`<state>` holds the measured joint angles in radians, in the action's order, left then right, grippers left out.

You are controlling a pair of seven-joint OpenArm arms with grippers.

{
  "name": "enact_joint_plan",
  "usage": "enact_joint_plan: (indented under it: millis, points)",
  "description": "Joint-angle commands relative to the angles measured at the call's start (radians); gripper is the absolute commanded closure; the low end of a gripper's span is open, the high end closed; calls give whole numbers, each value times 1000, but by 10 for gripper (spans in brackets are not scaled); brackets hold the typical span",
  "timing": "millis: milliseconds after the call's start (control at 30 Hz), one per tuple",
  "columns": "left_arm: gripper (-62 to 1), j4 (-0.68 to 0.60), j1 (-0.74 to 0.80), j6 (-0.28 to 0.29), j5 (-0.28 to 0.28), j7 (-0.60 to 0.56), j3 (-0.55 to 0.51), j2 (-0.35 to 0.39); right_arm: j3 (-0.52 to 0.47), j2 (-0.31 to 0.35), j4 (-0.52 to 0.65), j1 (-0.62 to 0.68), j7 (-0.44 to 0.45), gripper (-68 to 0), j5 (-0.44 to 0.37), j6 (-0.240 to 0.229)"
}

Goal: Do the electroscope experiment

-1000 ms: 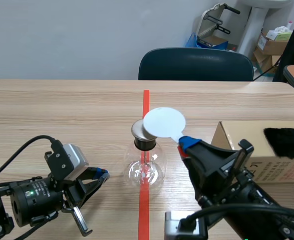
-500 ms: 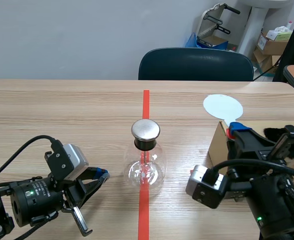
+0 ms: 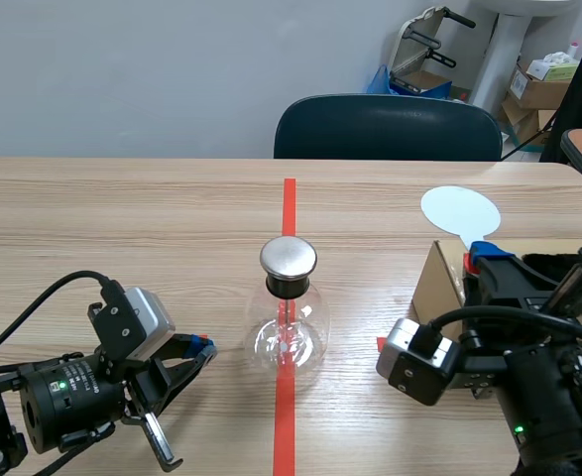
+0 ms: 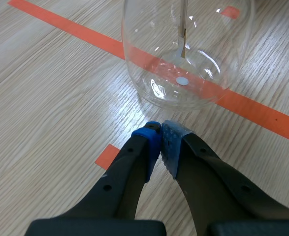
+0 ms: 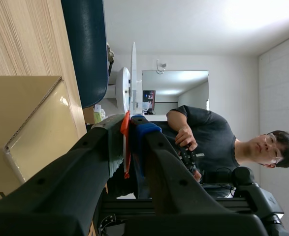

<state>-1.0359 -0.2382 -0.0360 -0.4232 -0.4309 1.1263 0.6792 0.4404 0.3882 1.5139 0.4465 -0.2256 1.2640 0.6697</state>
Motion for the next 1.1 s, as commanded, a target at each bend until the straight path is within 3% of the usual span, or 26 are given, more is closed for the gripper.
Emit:
enact_joint_plan:
  millis: [0,200,767,1067]
  points:
    - [-26,-15,3,-6,1,-14,-5,-5,-4,2,14,-12,8,-8,0,10]
    - [-26,-15,3,-6,1,-14,-5,-5,-4,2,14,-12,92,-8,15,10]
    - [-26,-14,8,-6,1,-13,-5,-5,-3,2,14,-12,508,-8,15,10]
    - [-26,-14,8,-6,1,-13,-5,-5,-3,2,14,-12,611,-8,15,10]
